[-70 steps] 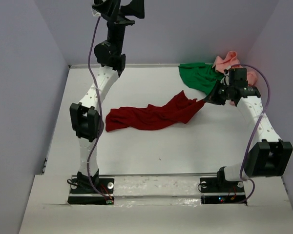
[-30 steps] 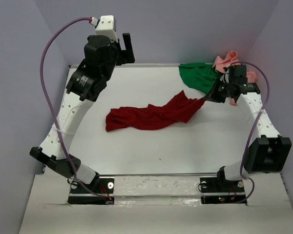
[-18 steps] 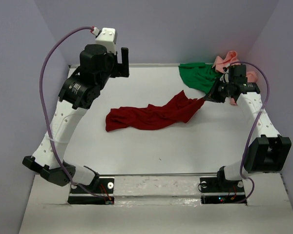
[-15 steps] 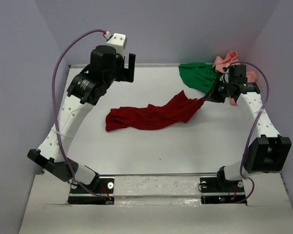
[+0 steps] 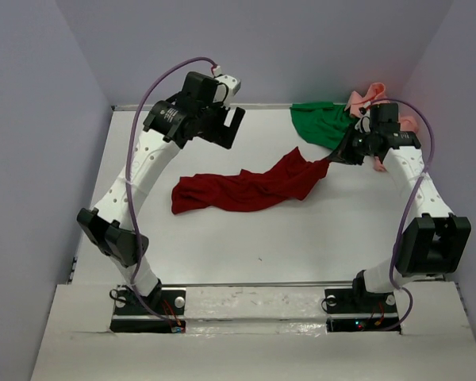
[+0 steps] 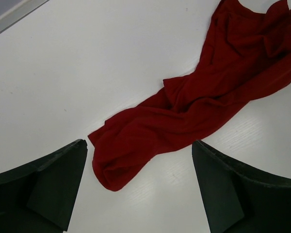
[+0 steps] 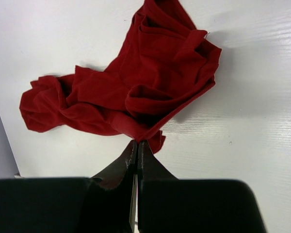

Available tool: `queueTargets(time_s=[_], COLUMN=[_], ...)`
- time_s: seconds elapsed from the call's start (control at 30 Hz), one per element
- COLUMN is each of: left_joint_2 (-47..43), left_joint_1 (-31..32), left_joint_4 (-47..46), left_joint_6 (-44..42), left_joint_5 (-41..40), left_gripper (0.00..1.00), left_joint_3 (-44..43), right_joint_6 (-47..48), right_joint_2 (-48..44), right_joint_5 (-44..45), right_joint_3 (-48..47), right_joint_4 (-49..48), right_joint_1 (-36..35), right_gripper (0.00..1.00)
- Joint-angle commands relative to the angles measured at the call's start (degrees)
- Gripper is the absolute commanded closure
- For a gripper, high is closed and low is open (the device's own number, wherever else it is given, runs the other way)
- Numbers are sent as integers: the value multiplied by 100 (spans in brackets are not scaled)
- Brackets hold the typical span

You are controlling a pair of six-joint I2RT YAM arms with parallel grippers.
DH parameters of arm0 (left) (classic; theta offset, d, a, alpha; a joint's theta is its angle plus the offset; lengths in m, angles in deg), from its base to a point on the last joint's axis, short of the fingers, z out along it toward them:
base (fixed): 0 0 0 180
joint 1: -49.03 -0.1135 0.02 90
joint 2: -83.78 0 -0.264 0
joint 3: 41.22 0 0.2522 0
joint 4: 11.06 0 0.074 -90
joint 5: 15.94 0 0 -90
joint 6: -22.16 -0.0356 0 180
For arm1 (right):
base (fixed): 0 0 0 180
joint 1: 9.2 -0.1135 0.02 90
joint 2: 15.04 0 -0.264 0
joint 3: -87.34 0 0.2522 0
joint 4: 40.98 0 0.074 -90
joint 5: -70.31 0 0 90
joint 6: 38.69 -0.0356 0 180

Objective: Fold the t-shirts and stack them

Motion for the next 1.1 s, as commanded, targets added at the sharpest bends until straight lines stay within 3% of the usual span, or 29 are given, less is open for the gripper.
queueTargets(time_s=[0.0, 0.17, 0.33, 0.53, 0.7, 0.93, 1.07], left_joint_2=[201, 746, 1044, 1695, 1774, 2020, 2012], left_joint_1=[77, 165, 156, 113, -81, -230, -266], left_joint_4=[564, 1065, 916, 750, 635, 661, 635], left_joint_6=[-473, -825, -1080, -1090, -1098, -1063, -1107], left_joint_5=[470, 488, 277, 927, 1365, 1683, 1973], left_gripper=[1, 3, 4, 1, 3, 5, 7], left_joint_3=[-612, -762, -489, -973, -508, -491, 27], right_joint_6=[90, 134, 222, 222, 196, 169, 187], right_joint_2=[-28, -63, -19, -1, -45, -54, -46], right_joint_5=[-204, -257, -283, -389, -433, -477, -476], right_joint_3=[-237, -184, -237, -167, -52, 18, 44], right_joint_4=[-307, -343, -334, -334, -325, -325, -316], right_joint_1=[37, 37, 37, 37, 37, 37, 37], right_gripper=[100, 100, 100, 100, 100, 100, 100])
